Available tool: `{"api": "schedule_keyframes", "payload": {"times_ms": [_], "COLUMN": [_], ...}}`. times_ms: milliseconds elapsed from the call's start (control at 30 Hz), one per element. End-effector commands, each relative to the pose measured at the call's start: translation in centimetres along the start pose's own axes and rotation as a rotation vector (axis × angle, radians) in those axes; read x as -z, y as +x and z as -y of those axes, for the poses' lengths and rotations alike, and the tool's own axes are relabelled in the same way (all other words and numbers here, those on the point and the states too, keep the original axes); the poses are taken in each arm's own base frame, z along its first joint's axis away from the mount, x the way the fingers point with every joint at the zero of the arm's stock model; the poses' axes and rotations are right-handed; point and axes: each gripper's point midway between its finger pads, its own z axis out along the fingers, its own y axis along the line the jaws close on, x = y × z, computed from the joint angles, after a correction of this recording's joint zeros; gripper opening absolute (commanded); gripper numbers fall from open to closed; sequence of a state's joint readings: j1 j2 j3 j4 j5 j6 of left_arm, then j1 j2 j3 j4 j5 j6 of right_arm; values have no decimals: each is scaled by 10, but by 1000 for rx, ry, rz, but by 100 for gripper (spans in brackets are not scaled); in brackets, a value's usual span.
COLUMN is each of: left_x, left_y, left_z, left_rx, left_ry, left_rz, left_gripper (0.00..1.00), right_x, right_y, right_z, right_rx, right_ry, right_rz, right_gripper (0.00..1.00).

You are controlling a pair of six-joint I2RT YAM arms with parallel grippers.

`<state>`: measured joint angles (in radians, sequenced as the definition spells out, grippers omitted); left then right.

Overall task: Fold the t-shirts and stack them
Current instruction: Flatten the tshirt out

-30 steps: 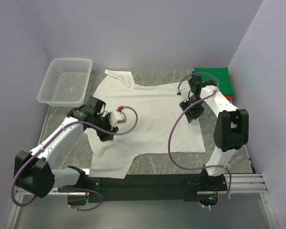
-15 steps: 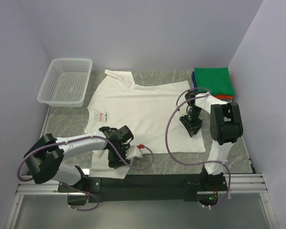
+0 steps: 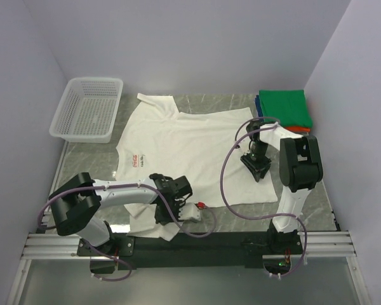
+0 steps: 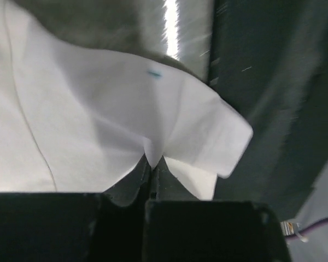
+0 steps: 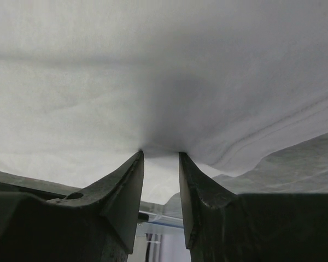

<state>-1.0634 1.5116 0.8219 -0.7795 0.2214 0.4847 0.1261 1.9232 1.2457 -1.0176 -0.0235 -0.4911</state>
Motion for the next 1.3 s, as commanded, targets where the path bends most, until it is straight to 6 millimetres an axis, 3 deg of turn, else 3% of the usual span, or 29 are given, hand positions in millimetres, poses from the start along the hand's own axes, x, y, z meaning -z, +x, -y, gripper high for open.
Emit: {"api": "schedule_keyframes", "payload": {"times_ms": [0,100,267,333,367,400,533,633,667,733,767,833,867,967,1133,1267], "left_x": [14,24,36,40,42,43,67,91,99,108,114,115,119,115,93,82], "left_y": [-37,-48,-59,-60,-62,-62,-75,-76,-68,-57,-42,-24,-7,28,71,98], "left_z": [39,61,75,84,86,87,77,37,9,-26,-63,-96,-132,-179,-212,-220], "left_rx": [-42,-69,-107,-112,-123,-129,-138,-15,77,159,244,333,398,515,656,718], "left_ry": [204,307,383,443,452,451,370,304,258,187,89,2,-117,-239,-255,-281], "left_rz": [95,112,134,129,134,140,268,368,402,437,461,471,483,470,409,369], "left_gripper": [1,1,1,11,33,39,46,44,44,42,42,42,42,42,42,42], "right_x": [1,1,-4,-6,-9,-10,-13,-6,-3,7,17,28,38,44,19,-7], "right_y": [-7,1,29,38,44,47,63,71,69,62,48,35,21,-1,-9,10], "right_z": [13,9,3,2,0,-1,-4,-5,-3,1,7,7,14,17,16,11], "right_rx": [21,38,79,91,103,107,140,181,189,176,161,124,102,71,43,48], "right_ry": [30,17,23,23,18,16,9,8,13,34,48,19,48,36,-5,-15], "right_rz": [14,-11,-77,-102,-119,-127,-173,-181,-167,-127,-76,-11,40,109,68,-11], "right_gripper": [40,39,39,39,39,39,39,38,38,38,38,38,38,38,38,37]}}
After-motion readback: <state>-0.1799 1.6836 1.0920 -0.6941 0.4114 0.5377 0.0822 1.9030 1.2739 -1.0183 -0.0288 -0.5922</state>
